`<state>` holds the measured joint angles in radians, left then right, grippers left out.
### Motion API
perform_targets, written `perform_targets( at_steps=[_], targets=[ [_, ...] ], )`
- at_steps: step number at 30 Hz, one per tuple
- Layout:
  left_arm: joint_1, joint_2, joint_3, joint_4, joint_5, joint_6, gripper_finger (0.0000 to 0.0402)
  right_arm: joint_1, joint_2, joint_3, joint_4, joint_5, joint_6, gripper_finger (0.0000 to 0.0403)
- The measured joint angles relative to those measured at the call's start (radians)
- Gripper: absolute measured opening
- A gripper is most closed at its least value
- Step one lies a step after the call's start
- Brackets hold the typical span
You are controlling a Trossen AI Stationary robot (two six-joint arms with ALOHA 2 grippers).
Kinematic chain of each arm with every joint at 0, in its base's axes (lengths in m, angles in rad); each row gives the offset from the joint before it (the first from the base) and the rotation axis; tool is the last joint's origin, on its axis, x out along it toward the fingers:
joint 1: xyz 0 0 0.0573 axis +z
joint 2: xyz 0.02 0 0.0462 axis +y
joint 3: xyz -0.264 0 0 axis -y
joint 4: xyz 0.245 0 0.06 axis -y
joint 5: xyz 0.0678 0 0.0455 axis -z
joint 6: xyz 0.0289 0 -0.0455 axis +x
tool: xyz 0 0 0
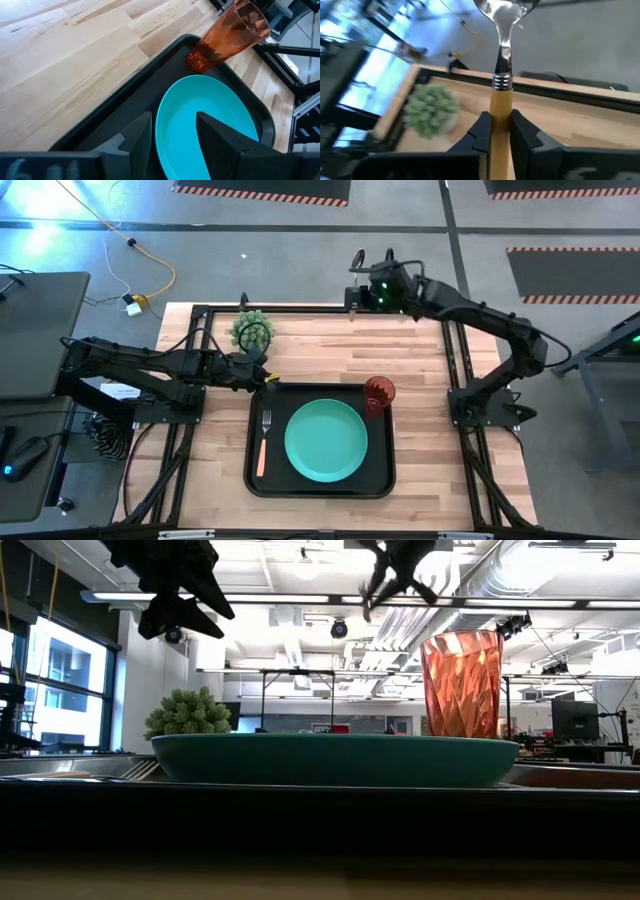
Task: Pick and place plate/cup/fork/spoon on tray
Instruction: Put the yellow spoon on the black tray between the orange fork and blue plate
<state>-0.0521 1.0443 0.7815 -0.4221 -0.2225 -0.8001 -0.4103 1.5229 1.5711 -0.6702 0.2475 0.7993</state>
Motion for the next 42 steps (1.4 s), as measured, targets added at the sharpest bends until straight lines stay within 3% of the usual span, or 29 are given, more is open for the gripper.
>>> perform_targets(
  at_steps=[8,16,25,42],
  targets=[
    [0.000,0.000,0.000,0.000,-0.023,0.000,0.0147,-0.128,0.130,0.000,-0.060,-0.214,-0.085,0.0019],
    [0.000,0.000,0.000,0.000,-0.056,-0.011,0.0147,-0.146,0.278,0.000,-0.133,-0.288,-0.093,0.0028],
    [0.000,0.000,0.000,0.000,-0.083,-0.037,0.0147,-0.082,0.417,-0.001,-0.126,-0.264,-0.048,0.0023],
    [0.000,0.000,0.000,0.000,-0.082,-0.037,0.0147,-0.018,0.559,-0.001,-0.093,-0.230,0.106,0.0024]
  ],
)
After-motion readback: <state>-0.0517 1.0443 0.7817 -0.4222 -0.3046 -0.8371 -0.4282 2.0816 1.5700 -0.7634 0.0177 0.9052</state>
